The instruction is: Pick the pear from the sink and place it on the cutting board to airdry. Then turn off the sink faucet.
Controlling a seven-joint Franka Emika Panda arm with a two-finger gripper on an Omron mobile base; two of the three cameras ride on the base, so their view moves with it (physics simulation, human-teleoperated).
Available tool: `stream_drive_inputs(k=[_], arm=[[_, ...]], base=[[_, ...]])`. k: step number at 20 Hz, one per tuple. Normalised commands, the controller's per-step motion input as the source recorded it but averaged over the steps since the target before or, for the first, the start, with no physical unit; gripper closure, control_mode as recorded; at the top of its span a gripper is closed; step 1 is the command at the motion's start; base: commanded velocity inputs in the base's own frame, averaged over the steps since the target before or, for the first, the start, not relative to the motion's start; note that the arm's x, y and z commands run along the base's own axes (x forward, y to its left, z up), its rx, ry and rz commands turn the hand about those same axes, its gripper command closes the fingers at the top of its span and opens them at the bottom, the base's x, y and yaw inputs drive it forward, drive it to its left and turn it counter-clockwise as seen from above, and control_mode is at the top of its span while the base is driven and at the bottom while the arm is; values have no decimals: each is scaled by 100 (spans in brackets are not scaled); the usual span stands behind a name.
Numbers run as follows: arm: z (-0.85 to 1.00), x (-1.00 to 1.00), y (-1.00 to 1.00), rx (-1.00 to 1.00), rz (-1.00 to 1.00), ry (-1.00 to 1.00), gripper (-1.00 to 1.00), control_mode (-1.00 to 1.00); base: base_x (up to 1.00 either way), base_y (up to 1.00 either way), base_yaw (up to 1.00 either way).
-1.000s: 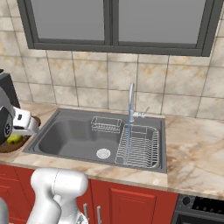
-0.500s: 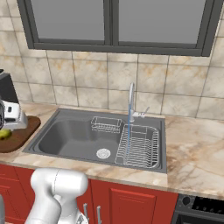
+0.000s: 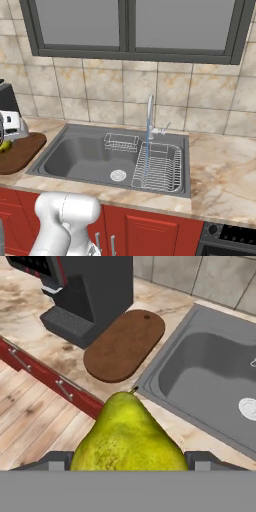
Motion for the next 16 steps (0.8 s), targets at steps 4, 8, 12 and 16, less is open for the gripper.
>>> stream_drive_inputs(k=[4,8,12,16], arm=[[0,29,17,0,6,-2,100,-100],[-1,31,25,1,4,0,100,-100],[-7,24,31,0,2,0,100,-100],[-20,17,30,0,0,0,100,-100]], base=[[0,0,0],[0,0,0],[0,0,0],[0,0,0]])
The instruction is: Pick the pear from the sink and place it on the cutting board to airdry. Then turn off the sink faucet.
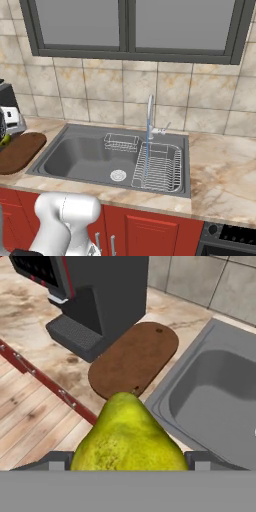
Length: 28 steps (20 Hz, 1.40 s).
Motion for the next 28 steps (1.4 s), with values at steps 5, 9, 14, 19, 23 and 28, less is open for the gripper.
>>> stream_drive_inputs(k=[5,9,14,19,23,28], arm=[[-39,31,18,0,2,0,100,-100],[-40,35,14,0,4,0,100,-100],[-15,22,29,0,4,0,100,-100],[-12,10,31,-1,4,0,100,-100],[-21,14,22,-4,3,0,100,-100],[-24,17,15,-2,4,0,100,-100]], base=[[0,0,0],[0,0,0],[0,0,0],[0,0,0],[0,0,0],[0,0,0]])
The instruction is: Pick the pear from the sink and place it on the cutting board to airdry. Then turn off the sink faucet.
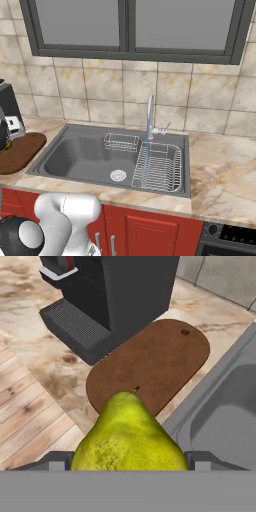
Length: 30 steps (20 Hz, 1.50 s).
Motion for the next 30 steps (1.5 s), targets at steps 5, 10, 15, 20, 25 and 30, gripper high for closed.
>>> stream_drive_inputs(k=[5,10,15,20,25,30], arm=[[-28,19,14,-2,4,0,100,-100],[-26,17,18,-3,4,0,100,-100],[-21,6,13,-3,3,0,100,-100],[-22,3,3,-1,3,0,100,-100],[-22,4,0,0,4,0,100,-100],[-22,3,1,0,5,0,100,-100]], base=[[0,0,0],[0,0,0],[0,0,0],[0,0,0],[0,0,0],[0,0,0]])
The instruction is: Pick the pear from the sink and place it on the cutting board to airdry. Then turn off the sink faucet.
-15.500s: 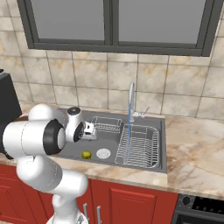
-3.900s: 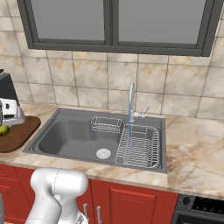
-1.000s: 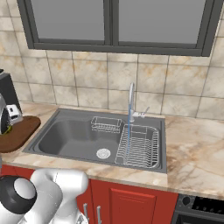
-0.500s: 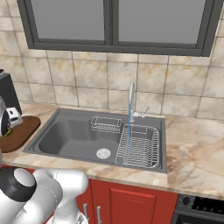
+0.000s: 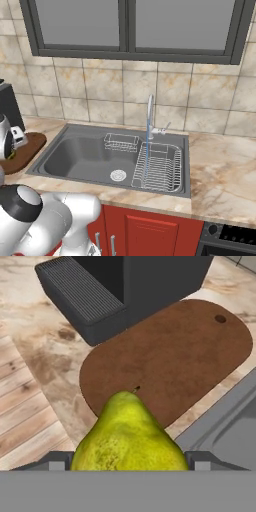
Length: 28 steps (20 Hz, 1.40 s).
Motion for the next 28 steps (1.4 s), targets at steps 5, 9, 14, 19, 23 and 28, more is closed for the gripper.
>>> stream_drive_inputs(k=[5,9,14,19,23,28], arm=[[-25,0,7,0,3,0,100,-100],[-20,3,9,-1,2,0,100,-100],[-4,4,2,-3,0,0,100,-100],[-1,10,1,-3,0,0,100,-100],[-7,18,12,-1,0,0,100,-100],[-15,22,13,0,0,0,100,-100]], base=[[0,0,0],[0,0,0],[0,0,0],[0,0,0],[0,0,0],[0,0,0]])
